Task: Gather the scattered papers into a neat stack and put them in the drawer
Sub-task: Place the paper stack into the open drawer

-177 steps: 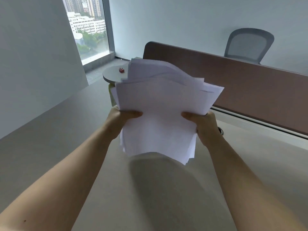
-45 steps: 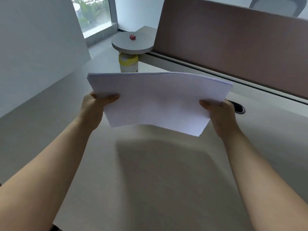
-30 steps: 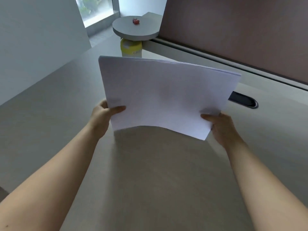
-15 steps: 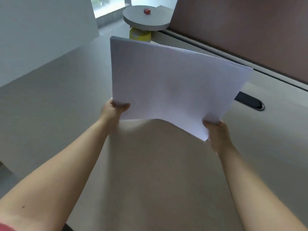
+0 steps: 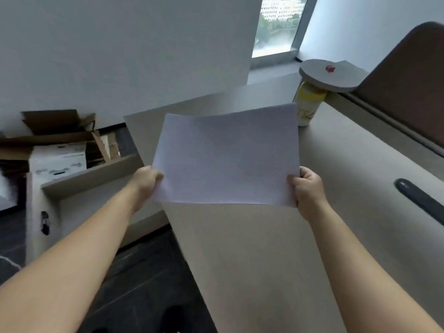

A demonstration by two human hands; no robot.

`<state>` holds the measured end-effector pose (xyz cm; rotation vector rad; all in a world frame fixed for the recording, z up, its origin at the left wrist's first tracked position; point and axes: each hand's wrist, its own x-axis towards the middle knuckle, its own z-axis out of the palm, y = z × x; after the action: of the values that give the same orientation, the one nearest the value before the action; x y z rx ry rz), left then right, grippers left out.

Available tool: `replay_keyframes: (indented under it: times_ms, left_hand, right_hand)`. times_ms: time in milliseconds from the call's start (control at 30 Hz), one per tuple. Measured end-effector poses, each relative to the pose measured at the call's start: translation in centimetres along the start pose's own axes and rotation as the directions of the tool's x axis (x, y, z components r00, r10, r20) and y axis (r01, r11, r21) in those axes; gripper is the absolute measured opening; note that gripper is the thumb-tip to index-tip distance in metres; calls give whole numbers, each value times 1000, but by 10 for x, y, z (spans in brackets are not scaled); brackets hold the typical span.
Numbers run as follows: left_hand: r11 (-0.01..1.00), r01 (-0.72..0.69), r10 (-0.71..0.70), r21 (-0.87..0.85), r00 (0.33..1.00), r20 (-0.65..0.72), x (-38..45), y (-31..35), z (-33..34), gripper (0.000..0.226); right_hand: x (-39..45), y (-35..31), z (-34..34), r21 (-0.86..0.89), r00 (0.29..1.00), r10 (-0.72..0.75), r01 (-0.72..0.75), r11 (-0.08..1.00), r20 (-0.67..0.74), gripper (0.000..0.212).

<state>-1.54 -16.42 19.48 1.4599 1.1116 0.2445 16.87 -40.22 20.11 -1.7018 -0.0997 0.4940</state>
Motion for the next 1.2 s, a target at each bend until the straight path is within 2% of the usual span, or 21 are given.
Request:
replay_keyframes:
  times_ms: [100,200,300,400,500,633,767,867,1067,1200]
  left_hand:
    - [994,68,-70,-85,997,-13,-13,-15,-55,29]
    - [996,26,-42,-87,981,-191,-17,-28,-102,36]
    - [997,-1,-24,-72,940,-340,-16,-40,-145,35]
    - [990,-20,-37,-139,918,-396,-9,-56,-187,37]
    - [986,22,-93,-166,896,-434,1,-78,-227,38]
    - [984,95,-159,-154,860,-485,14,-111,-263,36]
    - [971,190,-239,-147,814,-529,28,-140,-271,33]
    - [962,237,-272,-136,793,-544,43,-155,-260,34]
    - [944,316,-314,-90,786,-532,77,-170,-218,34]
    - [933,358,-325,-26,812,-484,101,-178,-192,35]
  right_hand:
    - [-3,-13,52,29,985,20,-25,999,171,33]
    - [-13,-28,109,-23,958,16,-10,1000,285,13]
    - [-19,-35,161,-97,937,2,34,995,349,18]
    - [-16,-29,206,-188,929,19,55,981,369,26]
    - [-10,-19,240,-289,933,48,61,955,356,40]
    - [-8,-5,266,-552,941,40,162,818,336,51]
    - [1,18,282,-763,936,55,248,596,348,56]
    - [5,30,288,-839,941,15,294,458,338,52]
    - [17,36,293,-837,910,-78,406,366,408,51]
    - [19,43,289,-841,896,-141,444,309,421,50]
